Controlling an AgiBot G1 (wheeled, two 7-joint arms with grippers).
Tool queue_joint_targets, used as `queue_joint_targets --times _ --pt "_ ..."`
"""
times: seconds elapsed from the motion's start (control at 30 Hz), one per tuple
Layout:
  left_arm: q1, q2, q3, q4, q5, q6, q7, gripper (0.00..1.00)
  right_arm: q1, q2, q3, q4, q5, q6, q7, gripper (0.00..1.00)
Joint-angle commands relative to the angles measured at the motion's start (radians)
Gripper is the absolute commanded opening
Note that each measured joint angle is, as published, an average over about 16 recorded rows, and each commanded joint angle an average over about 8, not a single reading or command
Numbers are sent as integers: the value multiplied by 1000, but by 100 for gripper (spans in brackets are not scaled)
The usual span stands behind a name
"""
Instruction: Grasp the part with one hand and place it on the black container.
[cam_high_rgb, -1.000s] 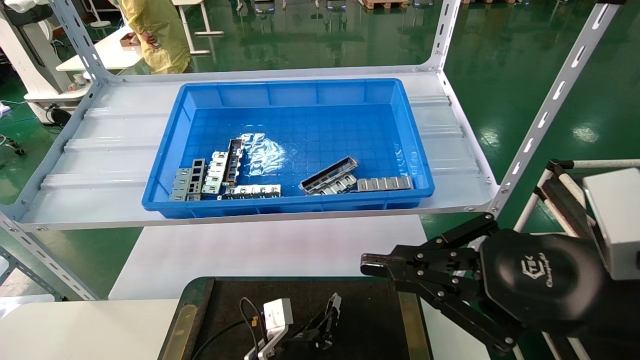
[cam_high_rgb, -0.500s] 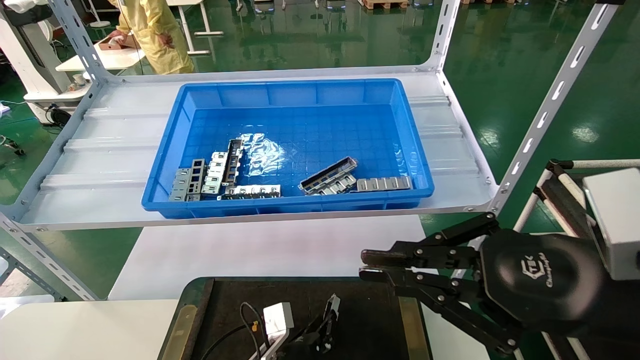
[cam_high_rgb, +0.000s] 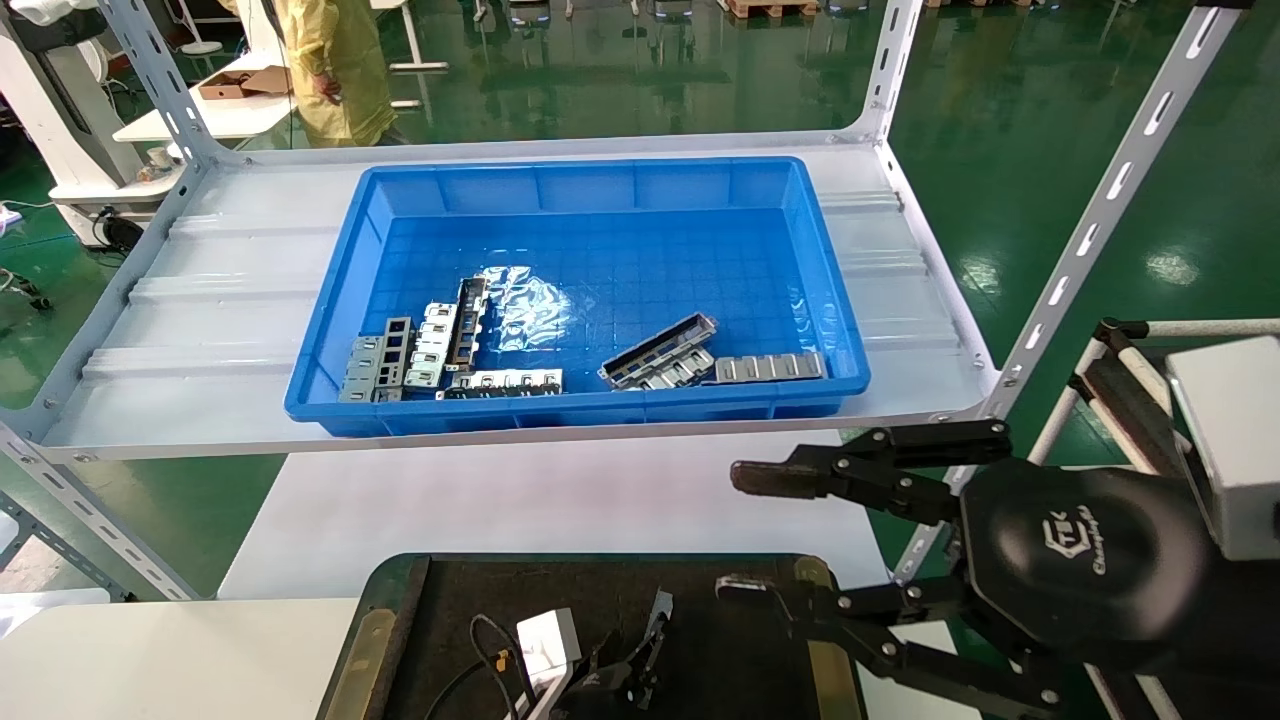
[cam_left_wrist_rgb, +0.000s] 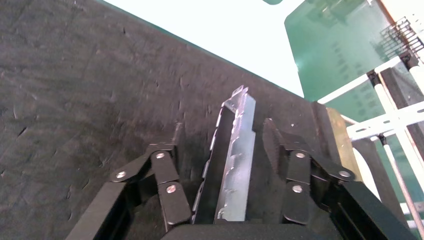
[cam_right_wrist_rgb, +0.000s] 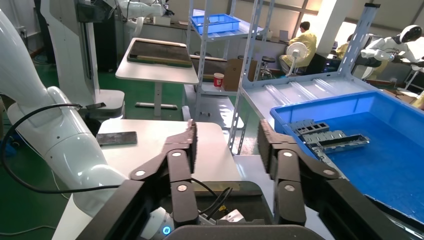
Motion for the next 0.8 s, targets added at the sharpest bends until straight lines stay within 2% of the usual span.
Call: queue_joint_targets --times 0.03,0.4,0.8 --pt "-4 0 25 1 34 -25 -50 100 0 0 0 0 0 0 0 100" --pt "-32 -7 155 35 229 -142 -309 100 0 0 -1 0 0 0 0 100" --pt "-69 -31 235 82 451 -223 -571 100 0 1 -1 0 1 1 -1 100"
